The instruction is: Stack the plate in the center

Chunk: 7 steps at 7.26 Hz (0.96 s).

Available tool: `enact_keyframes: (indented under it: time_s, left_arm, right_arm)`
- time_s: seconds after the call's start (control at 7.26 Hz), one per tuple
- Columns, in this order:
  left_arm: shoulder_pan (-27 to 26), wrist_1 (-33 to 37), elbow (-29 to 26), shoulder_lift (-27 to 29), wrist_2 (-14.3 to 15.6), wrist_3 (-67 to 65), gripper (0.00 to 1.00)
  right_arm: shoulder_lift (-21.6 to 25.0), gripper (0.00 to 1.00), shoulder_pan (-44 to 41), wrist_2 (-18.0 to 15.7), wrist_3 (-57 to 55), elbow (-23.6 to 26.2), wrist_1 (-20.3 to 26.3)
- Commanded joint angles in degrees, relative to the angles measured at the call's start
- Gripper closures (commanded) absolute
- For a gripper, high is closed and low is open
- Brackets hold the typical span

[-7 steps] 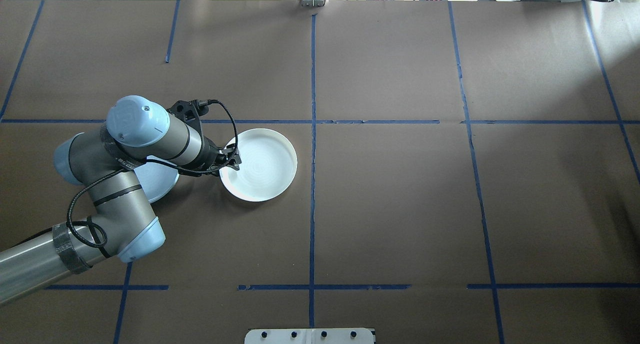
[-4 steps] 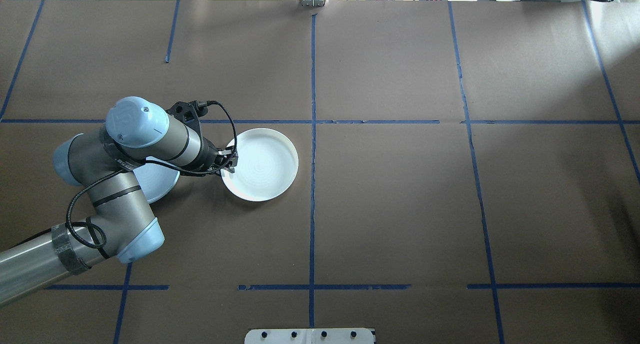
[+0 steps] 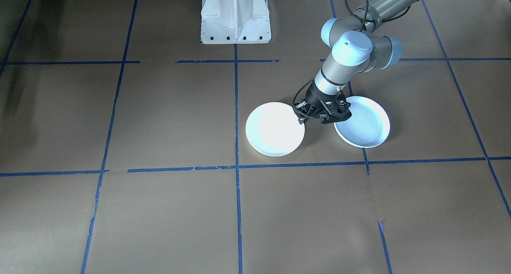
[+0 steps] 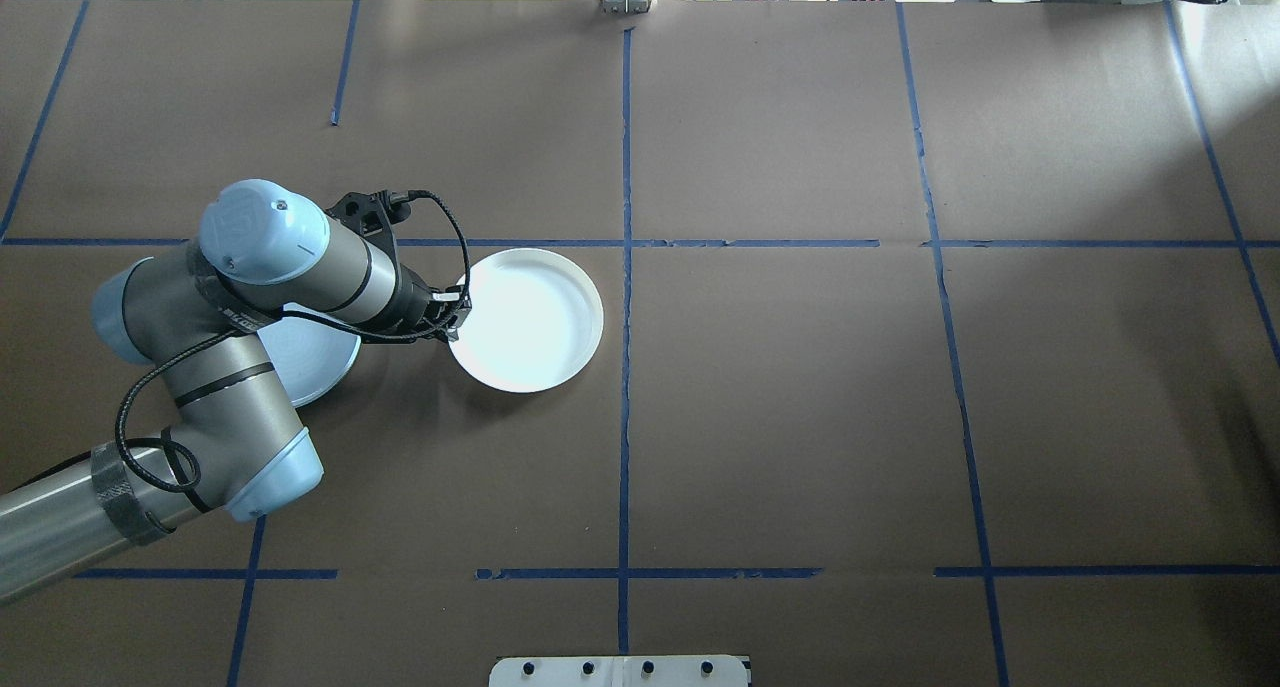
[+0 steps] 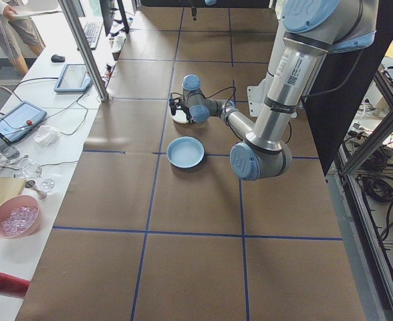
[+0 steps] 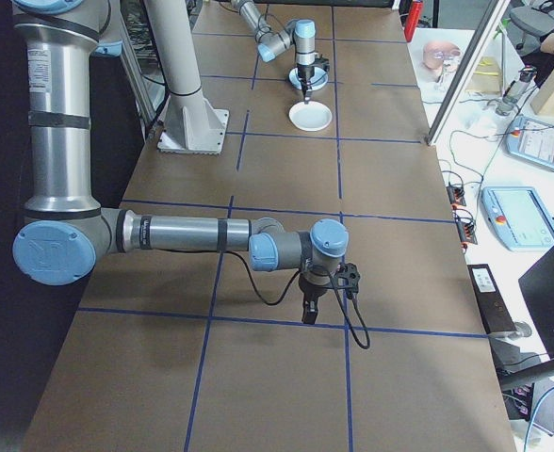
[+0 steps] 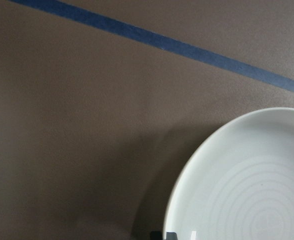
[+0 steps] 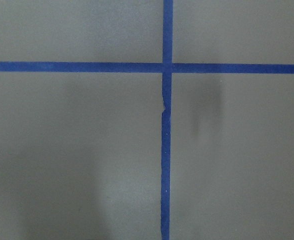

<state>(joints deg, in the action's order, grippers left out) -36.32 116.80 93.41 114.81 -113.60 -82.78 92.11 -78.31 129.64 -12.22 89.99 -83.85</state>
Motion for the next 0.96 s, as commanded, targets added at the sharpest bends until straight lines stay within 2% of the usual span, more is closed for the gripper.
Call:
enact_keyframes:
  time_s: [0.0, 0.28, 0.55, 0.69, 0.83]
  left_arm:
    - [-3.38, -2.27, 4.13, -1.25, -2.4, 3.05, 1.0]
    - [-5.95, -1.41, 10.97, -10.52, -3.38, 8.57, 1.0]
    - [-12.08, 1.39, 12.23, -18.1, -4.26, 16.75, 1.0]
    - [-13.5, 6.98, 12.06, -23.62, -7.92, 18.87, 1.0]
    - [-14.38, 11.82, 11.88, -27.41, -8.39, 19.06, 1.0]
  right_arm:
    - [0.0, 0.0, 0.0, 0.0, 0.0, 0.01, 0.0]
    - [0.0, 0.0, 0.0, 0.0, 0.0, 0.01, 0.0]
    - [0.0, 0.0, 0.0, 0.0, 0.0, 0.01, 0.0]
    - [0.0, 0.0, 0.0, 0.0, 0.0, 0.01, 0.0]
    - [0.0, 0.0, 0.0, 0.0, 0.0, 0.01, 0.0]
